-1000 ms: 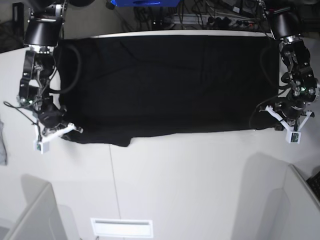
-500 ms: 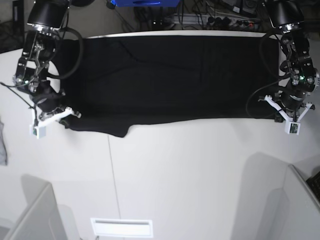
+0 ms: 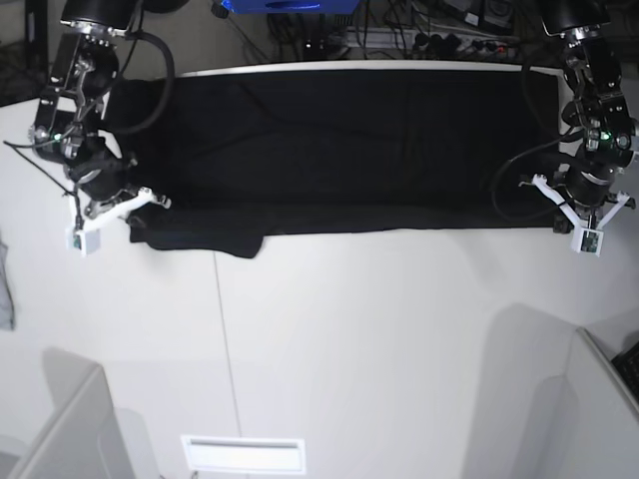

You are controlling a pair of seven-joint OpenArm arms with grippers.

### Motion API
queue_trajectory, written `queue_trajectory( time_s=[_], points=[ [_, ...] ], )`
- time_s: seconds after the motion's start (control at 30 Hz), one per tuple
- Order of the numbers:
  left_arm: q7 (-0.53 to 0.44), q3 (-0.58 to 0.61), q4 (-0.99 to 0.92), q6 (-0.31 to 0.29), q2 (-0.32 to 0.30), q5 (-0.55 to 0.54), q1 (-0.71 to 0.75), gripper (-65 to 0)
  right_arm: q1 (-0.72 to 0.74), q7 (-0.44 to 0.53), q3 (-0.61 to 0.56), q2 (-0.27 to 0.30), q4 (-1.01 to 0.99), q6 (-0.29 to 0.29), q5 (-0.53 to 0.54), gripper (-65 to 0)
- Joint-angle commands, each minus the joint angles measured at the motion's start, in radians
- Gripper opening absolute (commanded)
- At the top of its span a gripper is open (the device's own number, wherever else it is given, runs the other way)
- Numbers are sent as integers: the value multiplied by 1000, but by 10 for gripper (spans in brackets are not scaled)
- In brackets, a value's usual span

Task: Fold the T-shirt properly
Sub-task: 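Fold the hem over onto the collar with both grippers, then open both grippers and lift them off the folded edge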

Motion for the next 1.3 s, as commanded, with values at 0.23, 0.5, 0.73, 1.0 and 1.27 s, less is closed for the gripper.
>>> queue_trajectory(
  time_s=[0.23,0.5,0.73,1.0,1.27],
  points=[
    [-17,-8,30,2,-16,2,50,-650,-56,5,33,9,85,6,14,-650],
    [-17,-8,49,2,-16,2,65,-650,-92,-87,182,13,96,6,198,-650],
    [57,-10,96,2,-13,2,64,-650,-141,-90,193,9,113,6,206,-650],
    [59,-10,113,2,-12,12,120,-650,-193,-88,193,9,113,9,206,-650],
    [56,-10,107,5,-10,14,163,-650,-214,-90,191,-13,110,10,206,-650]
  ],
)
